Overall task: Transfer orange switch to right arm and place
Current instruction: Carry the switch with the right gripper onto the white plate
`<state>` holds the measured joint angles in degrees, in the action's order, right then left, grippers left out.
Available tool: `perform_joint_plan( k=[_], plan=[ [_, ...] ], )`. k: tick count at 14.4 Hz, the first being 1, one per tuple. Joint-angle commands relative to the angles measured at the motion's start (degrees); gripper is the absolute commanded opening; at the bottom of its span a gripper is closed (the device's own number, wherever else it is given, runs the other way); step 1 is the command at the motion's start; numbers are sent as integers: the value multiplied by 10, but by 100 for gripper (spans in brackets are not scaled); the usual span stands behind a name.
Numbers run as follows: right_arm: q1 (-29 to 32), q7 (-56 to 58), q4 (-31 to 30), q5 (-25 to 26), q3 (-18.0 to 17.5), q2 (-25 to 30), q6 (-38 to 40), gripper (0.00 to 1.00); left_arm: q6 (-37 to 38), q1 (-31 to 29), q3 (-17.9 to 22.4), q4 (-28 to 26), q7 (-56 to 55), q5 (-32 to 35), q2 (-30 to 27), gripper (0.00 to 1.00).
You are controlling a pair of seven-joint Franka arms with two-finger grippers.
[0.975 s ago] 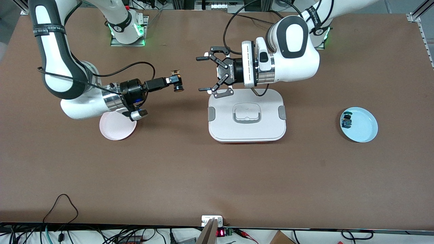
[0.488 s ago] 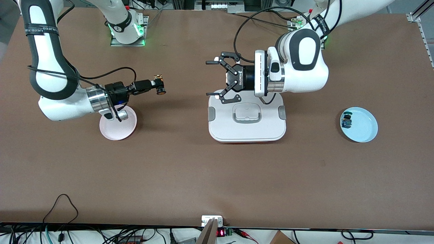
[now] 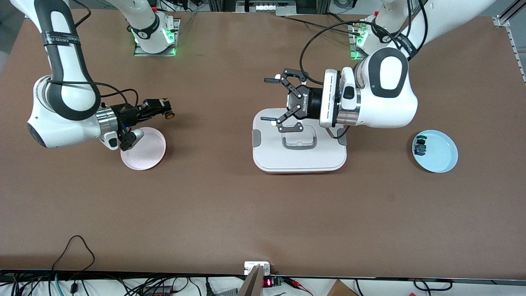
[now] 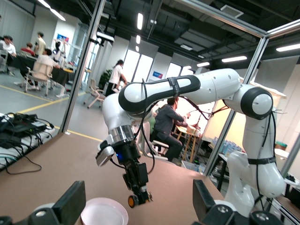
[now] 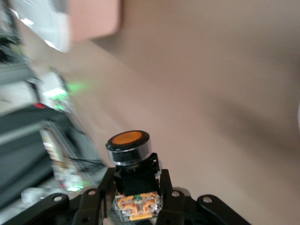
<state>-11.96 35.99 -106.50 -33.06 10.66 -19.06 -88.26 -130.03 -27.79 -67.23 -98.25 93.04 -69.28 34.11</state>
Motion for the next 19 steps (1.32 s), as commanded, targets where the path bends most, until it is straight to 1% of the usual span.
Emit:
perform_joint_plan(
  k=[1,3,5,8,10,11,14,16,17,18,19],
  plan=[
    [0,78,-5,101,-6,9,-44,0,34,3,4,25,-73,86,-4,100],
    [-2,127,-8,173,-6,9,-80,0,70,3,8,45,-160,171,-4,100],
    [-2,186,-13,230,-6,7,-120,0,117,-2,8,60,-250,252,-4,100],
    [-1,262,-22,292,-6,5,-174,0,173,-2,7,76,-388,348,-5,100],
    [-2,303,-44,326,-6,6,-236,0,225,-2,8,84,-460,382,-5,100],
    [-2,320,-60,337,-6,6,-269,0,245,-3,9,85,-498,403,-5,100],
    [0,369,-112,339,-6,6,-364,0,298,-3,11,98,-653,505,-5,100],
    [-1,383,-133,339,-6,6,-397,0,326,3,10,111,-764,569,-7,100],
    [-2,398,-140,339,-6,5,-414,0,341,13,10,137,-819,626,-12,100],
    [-2,414,-148,339,-6,4,-435,0,365,37,10,157,-867,697,-13,100],
    [-2,426,-155,339,-6,2,-454,0,388,50,10,168,-902,761,-13,100]
  ],
)
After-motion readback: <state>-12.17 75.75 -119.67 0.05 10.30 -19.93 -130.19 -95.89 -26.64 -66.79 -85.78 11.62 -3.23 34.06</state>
